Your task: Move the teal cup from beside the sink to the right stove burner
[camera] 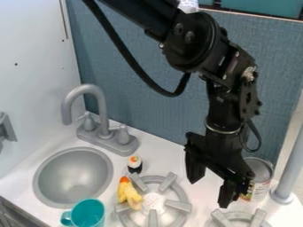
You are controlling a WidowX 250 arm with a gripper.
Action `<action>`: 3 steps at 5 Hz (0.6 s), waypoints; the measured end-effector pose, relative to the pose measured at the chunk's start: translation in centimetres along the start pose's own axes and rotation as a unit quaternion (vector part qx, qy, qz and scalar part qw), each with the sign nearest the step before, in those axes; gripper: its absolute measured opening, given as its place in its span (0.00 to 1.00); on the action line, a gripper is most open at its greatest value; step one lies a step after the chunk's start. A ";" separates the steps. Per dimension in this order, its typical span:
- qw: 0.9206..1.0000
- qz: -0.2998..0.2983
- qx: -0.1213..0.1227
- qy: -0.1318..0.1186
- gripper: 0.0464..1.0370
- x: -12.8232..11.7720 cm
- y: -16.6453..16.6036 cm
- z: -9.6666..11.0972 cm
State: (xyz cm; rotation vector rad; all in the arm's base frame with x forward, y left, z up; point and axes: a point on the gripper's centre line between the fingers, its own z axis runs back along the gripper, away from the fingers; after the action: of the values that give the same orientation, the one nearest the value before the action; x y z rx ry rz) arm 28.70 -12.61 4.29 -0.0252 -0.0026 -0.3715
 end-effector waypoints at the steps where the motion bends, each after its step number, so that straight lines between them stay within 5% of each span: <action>1: 1.000 0.001 0.000 0.015 0.96 -0.4 0.1 -0.9; 3: 0.993 0.115 0.003 0.029 0.96 -3.0 9.0 -3.4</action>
State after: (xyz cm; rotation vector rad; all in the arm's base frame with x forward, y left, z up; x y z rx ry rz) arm 29.14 -3.20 0.68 -0.0075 0.0570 -0.1422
